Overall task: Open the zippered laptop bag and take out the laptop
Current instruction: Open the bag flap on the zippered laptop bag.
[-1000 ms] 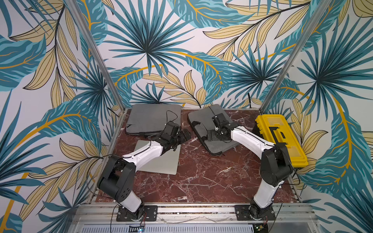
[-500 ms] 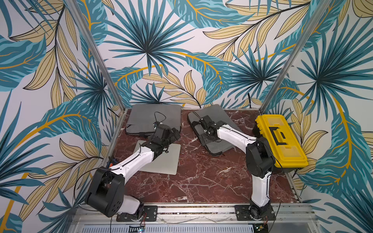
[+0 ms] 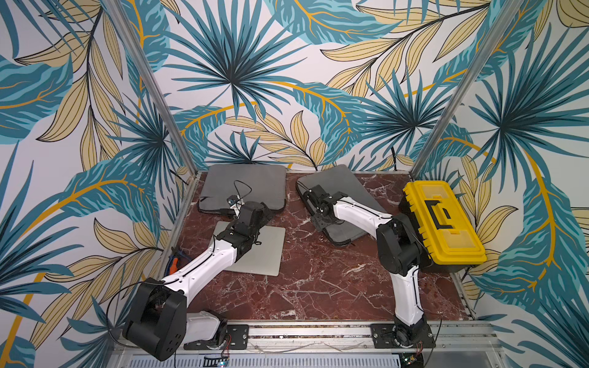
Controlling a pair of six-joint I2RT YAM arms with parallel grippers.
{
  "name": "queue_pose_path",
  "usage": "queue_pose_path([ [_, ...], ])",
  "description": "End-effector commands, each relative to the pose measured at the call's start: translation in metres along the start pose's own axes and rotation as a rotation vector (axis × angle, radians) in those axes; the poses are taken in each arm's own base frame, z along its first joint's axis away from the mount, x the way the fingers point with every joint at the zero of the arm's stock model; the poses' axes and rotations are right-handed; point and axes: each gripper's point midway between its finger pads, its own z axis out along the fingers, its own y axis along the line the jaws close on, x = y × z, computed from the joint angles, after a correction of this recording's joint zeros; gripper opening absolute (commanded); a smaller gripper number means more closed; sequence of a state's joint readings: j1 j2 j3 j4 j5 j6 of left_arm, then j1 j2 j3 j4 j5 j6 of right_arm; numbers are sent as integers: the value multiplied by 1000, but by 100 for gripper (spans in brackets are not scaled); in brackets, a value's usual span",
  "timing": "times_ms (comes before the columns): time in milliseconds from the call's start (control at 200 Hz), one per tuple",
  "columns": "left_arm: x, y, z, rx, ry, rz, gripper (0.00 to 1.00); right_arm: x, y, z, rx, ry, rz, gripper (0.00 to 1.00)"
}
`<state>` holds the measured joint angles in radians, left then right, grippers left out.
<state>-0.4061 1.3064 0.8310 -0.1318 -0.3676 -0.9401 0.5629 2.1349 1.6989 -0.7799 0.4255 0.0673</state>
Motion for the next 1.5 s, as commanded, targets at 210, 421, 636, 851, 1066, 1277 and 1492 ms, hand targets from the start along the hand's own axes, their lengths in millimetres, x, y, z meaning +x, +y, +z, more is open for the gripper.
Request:
queue_pose_path([
  [210,0,9,2,-28,-9,7,100,0,-5,11,72,36,1,80],
  [421,4,6,6,-20,13,20,100,-13,-24,-1,158,-17,52,57],
  [636,9,1,11,-9,42,27,100,-24,-49,-12,280,-69,91,30],
  [851,15,-3,17,-2,70,15,100,-34,-69,-14,325,-91,137,0],
  [1066,29,-23,27,84,160,-8,100,-53,-89,-28,296,-148,203,0],
  [1277,56,-63,46,234,313,-45,100,-67,-115,-61,318,-244,272,0],
  [1492,81,-119,59,413,450,-110,100,-79,-127,-89,309,-335,298,0],
])
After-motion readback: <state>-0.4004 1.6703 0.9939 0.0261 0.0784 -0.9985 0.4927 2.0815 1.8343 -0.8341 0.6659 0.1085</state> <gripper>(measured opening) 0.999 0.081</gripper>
